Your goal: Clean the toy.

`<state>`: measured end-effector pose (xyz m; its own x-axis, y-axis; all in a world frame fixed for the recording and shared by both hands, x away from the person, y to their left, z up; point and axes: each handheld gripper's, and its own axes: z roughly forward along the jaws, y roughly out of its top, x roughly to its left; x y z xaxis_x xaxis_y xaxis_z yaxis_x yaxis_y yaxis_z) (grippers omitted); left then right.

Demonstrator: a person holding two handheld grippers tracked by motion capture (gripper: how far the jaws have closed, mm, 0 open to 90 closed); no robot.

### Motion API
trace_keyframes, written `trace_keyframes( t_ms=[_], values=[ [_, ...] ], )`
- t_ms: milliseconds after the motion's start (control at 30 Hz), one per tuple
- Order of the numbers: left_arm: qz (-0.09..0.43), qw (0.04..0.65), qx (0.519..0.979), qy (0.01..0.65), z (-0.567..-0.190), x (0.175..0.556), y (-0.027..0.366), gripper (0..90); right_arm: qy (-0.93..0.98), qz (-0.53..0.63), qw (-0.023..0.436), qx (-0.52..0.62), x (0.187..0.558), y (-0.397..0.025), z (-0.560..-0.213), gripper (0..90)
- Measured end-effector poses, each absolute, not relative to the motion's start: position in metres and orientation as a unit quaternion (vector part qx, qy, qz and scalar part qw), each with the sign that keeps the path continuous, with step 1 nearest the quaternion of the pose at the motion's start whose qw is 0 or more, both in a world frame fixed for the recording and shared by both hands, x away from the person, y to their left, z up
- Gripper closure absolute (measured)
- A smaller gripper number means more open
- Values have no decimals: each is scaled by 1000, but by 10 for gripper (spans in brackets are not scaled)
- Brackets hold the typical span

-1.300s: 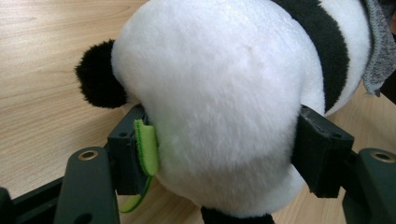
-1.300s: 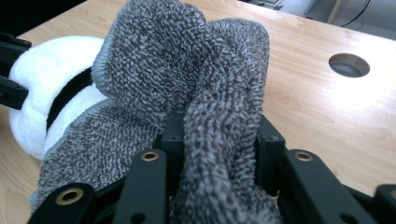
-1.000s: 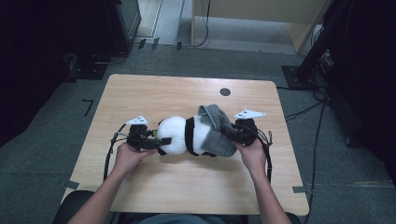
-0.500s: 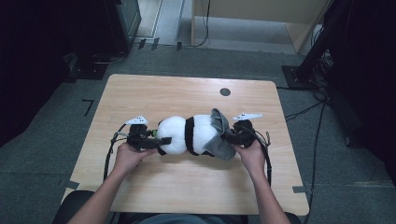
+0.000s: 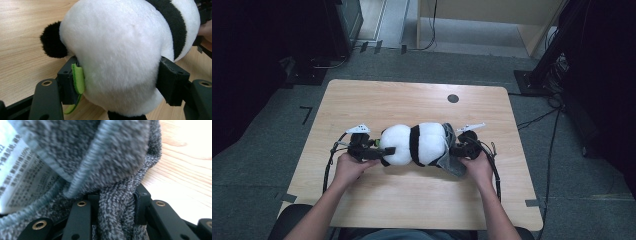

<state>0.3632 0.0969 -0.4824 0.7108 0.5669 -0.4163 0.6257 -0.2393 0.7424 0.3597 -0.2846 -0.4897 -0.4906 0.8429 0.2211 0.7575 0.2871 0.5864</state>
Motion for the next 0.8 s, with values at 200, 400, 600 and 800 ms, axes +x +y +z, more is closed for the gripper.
trace_keyframes(
  t_ms=[200,400,600,800],
  values=[
    [-31,487,786,379,-482,363,97,301,771,352,84,524,358,-308,-475,680],
    [-30,487,786,380,-483,363,97,301,745,392,117,527,347,-329,-448,681],
    [-30,488,786,379,-483,363,97,300,741,415,137,510,338,-331,-421,684],
    [-29,487,786,379,-483,362,97,300,745,435,154,482,325,-322,-392,684]
  ],
)
